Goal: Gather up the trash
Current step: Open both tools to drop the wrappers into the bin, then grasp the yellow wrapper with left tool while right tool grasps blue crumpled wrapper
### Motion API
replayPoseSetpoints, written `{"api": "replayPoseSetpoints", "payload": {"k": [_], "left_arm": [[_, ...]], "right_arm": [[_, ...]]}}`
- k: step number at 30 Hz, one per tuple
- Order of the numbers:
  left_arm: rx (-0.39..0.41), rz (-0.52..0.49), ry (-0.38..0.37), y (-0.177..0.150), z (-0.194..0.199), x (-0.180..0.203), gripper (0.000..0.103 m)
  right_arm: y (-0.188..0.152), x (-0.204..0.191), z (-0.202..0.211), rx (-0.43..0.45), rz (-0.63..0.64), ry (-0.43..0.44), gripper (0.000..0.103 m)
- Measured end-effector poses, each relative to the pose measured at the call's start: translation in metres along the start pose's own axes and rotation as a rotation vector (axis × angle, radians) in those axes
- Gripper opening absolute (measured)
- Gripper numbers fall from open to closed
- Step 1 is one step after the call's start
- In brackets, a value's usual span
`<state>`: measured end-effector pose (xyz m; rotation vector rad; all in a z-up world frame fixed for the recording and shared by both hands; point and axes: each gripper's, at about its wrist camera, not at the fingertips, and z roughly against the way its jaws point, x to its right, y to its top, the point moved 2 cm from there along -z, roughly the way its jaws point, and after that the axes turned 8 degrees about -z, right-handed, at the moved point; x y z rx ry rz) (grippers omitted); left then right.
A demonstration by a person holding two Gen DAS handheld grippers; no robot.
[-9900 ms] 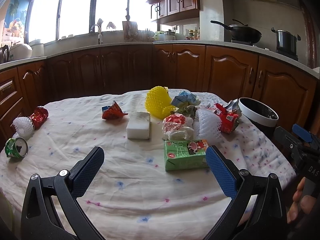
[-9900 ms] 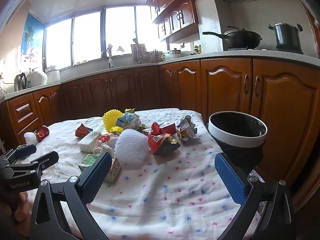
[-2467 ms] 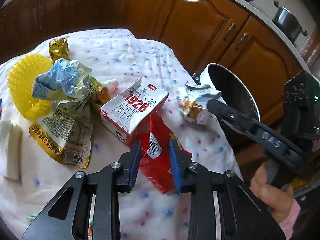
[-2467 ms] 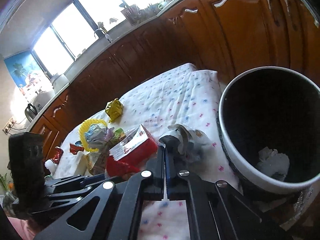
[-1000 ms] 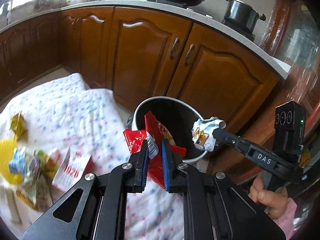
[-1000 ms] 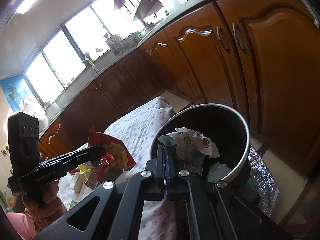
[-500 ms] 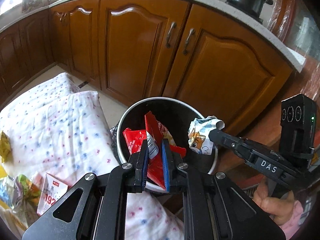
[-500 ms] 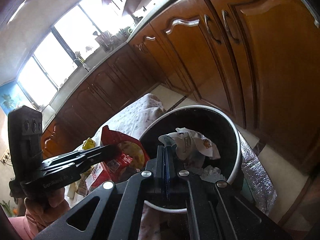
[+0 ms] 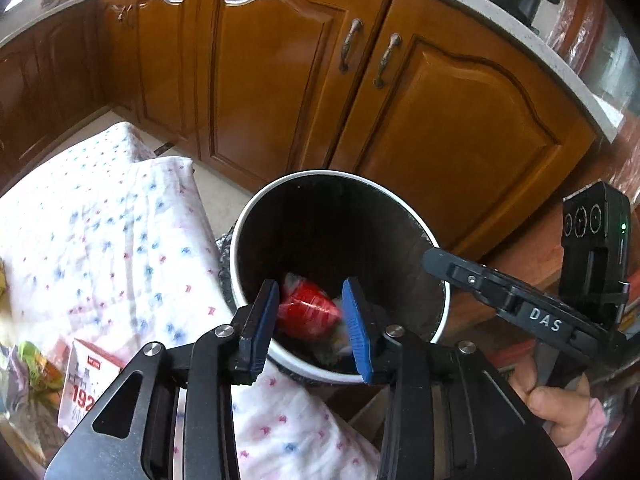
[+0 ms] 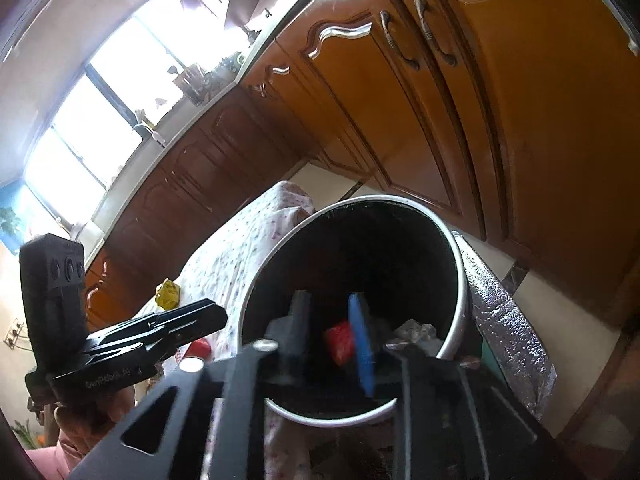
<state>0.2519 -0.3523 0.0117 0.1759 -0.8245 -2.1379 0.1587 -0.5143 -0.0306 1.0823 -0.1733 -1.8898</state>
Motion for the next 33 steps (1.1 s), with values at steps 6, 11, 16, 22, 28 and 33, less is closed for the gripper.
{"api": "replayPoseSetpoints", "payload": {"k": [6, 11, 16, 22, 28, 33], "left_arm": [[0.048, 0.038, 0.017, -0.017, 0.027, -0.009, 0.04], [0.087, 0.083, 0.055, -0.044, 0.053, -0.022, 0.054], [0.111, 0.121, 0.112, -0.079, 0.079, -0.043, 0.057], [0.13, 0.161, 0.153, -0.114, 0.106, -0.066, 0.057], [0.155, 0.214, 0.187, -0.148, 0.139, -0.097, 0.059], [0.174, 0.256, 0.211, -0.166, 0.157, -0.121, 0.059]], "right_arm": [[-0.015, -0.014, 0.019, 0.066, 0.006, 0.003, 0.077], [-0.038, -0.035, 0.032, 0.128, 0.037, -0.009, 0.093], [-0.062, -0.057, 0.031, 0.129, 0.074, -0.01, 0.093], [-0.092, -0.082, 0.023, 0.113, 0.101, 0.01, 0.093], [-0.112, -0.112, 0.01, 0.078, 0.141, 0.042, 0.093], [-0.122, -0.137, -0.002, 0.046, 0.184, 0.068, 0.093]]}}
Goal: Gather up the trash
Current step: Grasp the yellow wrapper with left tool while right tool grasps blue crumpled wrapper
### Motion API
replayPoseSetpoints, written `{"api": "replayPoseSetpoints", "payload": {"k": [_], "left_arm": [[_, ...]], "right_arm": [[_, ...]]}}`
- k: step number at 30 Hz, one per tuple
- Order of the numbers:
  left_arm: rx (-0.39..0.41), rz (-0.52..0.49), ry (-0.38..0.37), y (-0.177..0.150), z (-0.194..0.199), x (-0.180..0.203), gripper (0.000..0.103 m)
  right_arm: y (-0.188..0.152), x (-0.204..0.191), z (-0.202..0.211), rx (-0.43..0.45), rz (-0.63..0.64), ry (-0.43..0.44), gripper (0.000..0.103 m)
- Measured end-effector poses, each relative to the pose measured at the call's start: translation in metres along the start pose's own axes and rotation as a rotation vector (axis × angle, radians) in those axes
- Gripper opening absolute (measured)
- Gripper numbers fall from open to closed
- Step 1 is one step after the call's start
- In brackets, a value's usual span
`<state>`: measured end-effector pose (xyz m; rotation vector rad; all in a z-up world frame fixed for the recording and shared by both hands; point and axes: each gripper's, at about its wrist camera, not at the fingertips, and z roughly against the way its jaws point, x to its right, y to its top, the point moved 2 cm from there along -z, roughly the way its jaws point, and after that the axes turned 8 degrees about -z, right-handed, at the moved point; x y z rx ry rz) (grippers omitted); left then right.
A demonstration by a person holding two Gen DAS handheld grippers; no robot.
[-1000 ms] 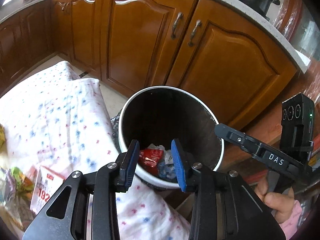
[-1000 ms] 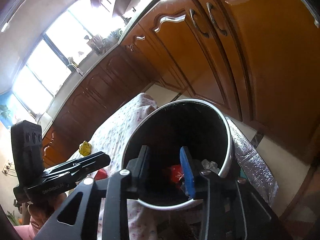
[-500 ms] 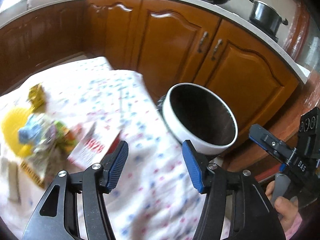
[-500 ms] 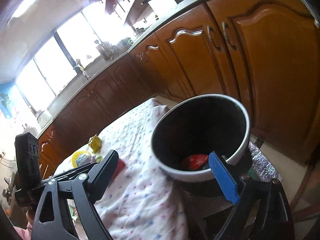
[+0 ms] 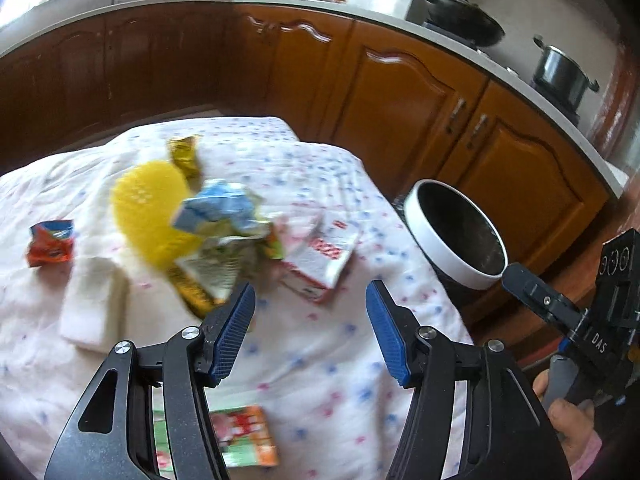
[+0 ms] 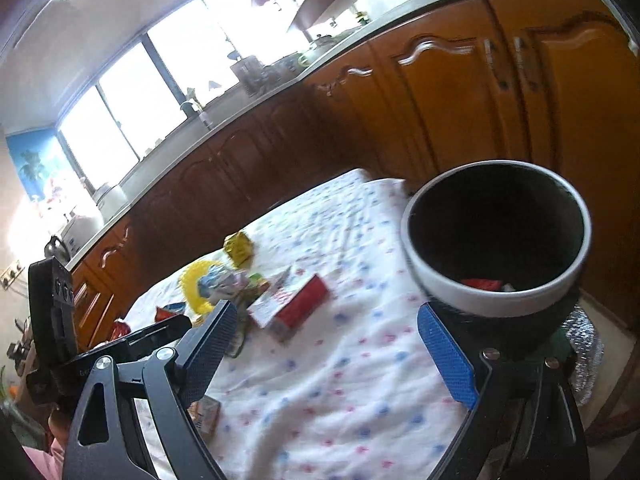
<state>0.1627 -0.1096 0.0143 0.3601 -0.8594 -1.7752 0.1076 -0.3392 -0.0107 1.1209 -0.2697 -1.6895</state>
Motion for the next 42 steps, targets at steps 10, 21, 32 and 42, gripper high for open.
{"api": "replayPoseSetpoints", "payload": {"k": [10, 21, 32, 42], "left_arm": [[0.017, 0.052, 0.032, 0.005, 0.014, -0.045, 0.059], [0.002, 0.073, 0.09, 0.042, 0.008, -0.093, 0.059], [-0.168, 0.012, 0.127, 0.117, -0.083, -0.127, 0.059], [-0.361, 0.03, 0.122, 0.129, -0.167, -0.141, 0.044]], "right_arm": [[-0.006, -0.054, -0.028, -0.059, 0.101, 0.083, 0.092], [0.003, -0.077, -0.082, -0.165, 0.066, 0.164, 0.074], [0.006, -0.09, -0.149, -0.3, 0.005, 0.215, 0.068], [-0.004, -0.089, -0.176, -0.372, -0.021, 0.243, 0.037]]}}
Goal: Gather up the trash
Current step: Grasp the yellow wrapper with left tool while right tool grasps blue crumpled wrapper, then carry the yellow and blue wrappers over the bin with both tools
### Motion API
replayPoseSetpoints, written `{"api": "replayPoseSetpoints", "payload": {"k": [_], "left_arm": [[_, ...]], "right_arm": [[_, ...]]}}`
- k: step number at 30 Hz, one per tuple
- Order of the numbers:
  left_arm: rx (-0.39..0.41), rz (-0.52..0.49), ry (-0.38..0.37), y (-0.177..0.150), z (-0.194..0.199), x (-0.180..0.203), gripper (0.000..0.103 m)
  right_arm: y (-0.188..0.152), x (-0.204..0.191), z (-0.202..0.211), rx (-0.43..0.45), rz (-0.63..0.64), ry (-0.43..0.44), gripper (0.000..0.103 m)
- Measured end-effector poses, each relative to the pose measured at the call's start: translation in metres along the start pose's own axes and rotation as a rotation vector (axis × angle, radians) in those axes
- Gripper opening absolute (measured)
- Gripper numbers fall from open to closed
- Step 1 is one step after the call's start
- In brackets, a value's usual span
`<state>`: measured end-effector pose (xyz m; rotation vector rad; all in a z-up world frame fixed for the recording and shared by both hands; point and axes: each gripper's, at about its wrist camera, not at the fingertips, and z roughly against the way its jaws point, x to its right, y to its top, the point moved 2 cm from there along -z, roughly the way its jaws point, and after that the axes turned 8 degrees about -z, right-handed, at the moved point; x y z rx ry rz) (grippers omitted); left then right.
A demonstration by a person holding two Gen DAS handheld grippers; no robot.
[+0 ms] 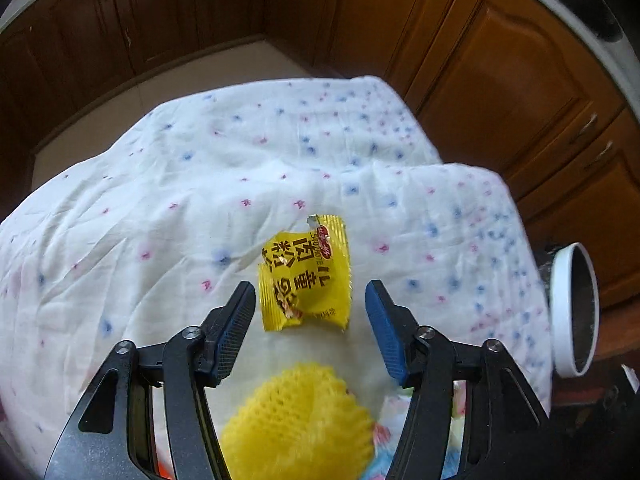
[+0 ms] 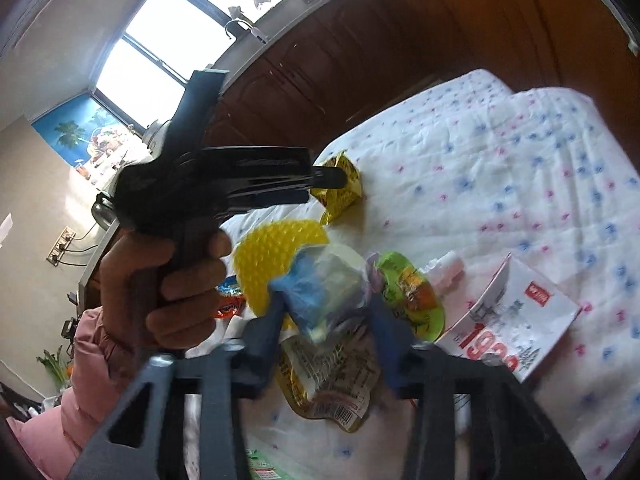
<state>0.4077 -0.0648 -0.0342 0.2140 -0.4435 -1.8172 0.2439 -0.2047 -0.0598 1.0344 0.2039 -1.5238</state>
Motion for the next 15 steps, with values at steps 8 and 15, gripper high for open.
{"api": "replayPoseSetpoints", "payload": {"k": [8, 15], "left_arm": [[0.026, -0.035, -0.024, -0.009, 0.006, 0.007, 0.007], [0.153, -0.064, -0.063, -0.025, 0.06, 0.027, 0.007]], "right_arm": [[-0.014, -0.011, 0.032, 0.048, 0.04, 0.014, 0.02], [-0.023, -0.01, 0.079, 0.132, 0.061, -0.003, 0.019]]}}
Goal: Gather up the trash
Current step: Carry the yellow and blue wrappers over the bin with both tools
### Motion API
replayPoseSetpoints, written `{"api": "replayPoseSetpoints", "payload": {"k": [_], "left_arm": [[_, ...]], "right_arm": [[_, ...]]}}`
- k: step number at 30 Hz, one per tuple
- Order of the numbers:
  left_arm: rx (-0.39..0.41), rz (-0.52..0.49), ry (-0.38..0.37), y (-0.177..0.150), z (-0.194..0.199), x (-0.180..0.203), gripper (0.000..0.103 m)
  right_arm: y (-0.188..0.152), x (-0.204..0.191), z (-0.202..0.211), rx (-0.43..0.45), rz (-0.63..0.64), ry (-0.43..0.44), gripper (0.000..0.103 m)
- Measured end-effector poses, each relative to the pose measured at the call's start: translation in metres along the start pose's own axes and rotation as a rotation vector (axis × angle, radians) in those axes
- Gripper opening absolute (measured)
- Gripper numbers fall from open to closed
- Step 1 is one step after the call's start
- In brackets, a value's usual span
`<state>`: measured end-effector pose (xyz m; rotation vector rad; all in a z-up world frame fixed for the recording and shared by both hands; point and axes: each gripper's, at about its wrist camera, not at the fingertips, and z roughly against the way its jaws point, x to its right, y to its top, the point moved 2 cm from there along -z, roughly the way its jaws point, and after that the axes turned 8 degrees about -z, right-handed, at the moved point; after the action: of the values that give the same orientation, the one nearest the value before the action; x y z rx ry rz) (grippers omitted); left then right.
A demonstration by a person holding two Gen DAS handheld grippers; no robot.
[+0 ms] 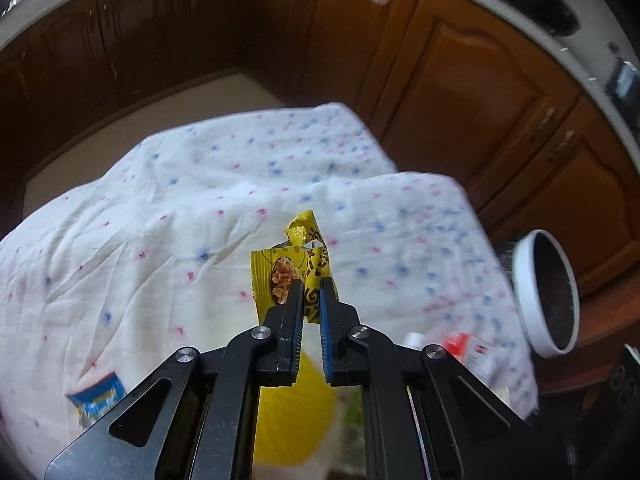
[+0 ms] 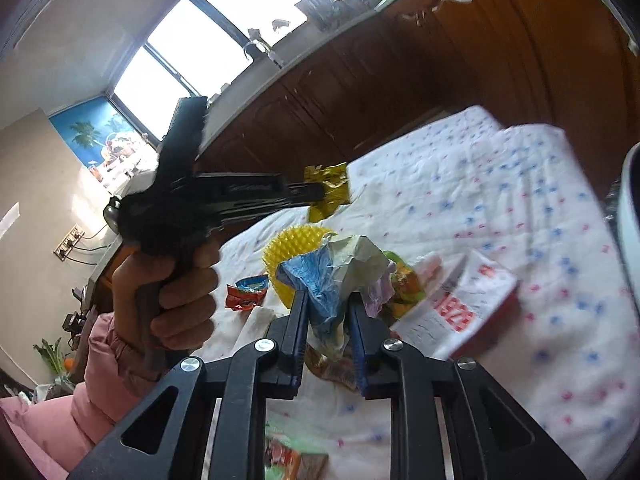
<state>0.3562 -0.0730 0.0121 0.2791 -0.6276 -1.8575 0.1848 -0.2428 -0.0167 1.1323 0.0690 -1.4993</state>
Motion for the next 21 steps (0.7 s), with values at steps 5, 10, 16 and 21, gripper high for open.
{"api": "replayPoseSetpoints", "payload": {"k": [5, 10, 16, 21], "left_arm": [[0.096, -0.038, -0.063, -0.017, 0.045, 0.033, 0.007], [0.133, -0.081, -0.134, -0.042, 0.066, 0.071, 0.007], [0.122, -0.105, -0.247, -0.073, 0.069, 0.113, 0.007], [0.114, -0.156, -0.261, -0.088, 0.066, 0.149, 0.007]], "right_arm": [[-0.003, 0.009, 0.041, 0.065, 0.025, -0.061, 0.019], [-0.006, 0.028, 0.074, 0.104, 0.02, -0.135, 0.019], [-0.01, 0.057, 0.111, 0.159, -0.031, -0.196, 0.02], [-0.011, 0.074, 0.132, 0.193, -0.059, -0.228, 0.02]]}}
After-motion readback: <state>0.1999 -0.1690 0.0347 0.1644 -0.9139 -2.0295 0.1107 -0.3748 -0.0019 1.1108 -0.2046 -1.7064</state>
